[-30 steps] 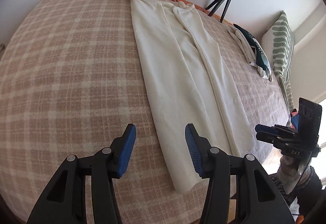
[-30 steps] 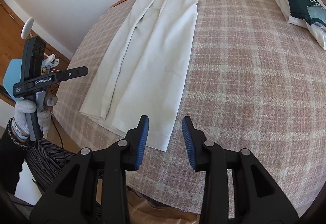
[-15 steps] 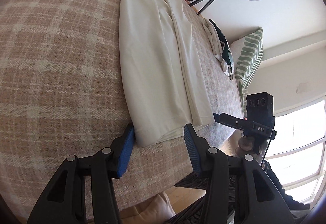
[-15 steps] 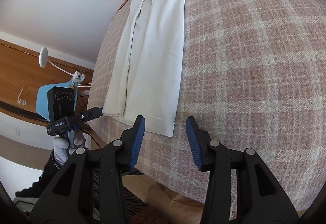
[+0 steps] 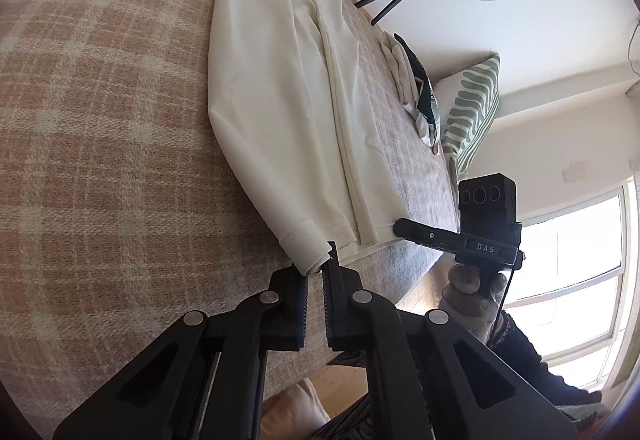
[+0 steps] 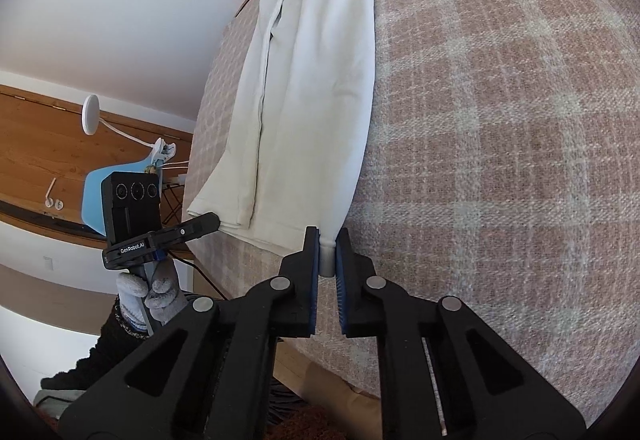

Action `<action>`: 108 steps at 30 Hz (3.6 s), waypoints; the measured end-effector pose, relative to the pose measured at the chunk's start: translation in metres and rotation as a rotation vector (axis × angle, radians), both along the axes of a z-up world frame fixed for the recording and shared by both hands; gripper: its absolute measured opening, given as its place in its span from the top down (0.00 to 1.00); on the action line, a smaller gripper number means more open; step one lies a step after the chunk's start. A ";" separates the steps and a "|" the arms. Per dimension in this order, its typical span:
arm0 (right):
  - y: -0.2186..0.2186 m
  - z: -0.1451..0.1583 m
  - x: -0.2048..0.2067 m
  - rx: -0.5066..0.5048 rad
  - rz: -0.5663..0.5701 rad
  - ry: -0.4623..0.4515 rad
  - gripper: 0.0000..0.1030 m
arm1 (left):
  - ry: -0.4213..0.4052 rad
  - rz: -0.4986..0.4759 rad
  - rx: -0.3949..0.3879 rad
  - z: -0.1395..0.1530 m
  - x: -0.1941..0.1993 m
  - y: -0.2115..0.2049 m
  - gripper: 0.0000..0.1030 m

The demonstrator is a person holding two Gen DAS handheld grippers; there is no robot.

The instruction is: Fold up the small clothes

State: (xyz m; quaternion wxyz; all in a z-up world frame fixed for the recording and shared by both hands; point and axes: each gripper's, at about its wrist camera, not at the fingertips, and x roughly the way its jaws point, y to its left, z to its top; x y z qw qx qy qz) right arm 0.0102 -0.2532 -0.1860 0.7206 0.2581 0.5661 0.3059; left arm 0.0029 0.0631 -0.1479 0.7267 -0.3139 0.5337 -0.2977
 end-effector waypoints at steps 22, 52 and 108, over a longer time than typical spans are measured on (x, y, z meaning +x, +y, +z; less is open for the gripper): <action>0.029 0.065 0.086 -0.006 -0.061 -0.203 0.92 | -0.171 0.130 0.040 0.043 0.083 0.011 0.97; 0.026 0.041 0.131 -0.059 -0.106 -0.120 0.92 | -0.351 0.098 0.378 0.035 0.096 -0.016 0.97; 0.029 0.058 0.148 -0.481 -0.146 -0.309 0.68 | -0.317 0.215 0.497 0.028 0.133 -0.010 0.91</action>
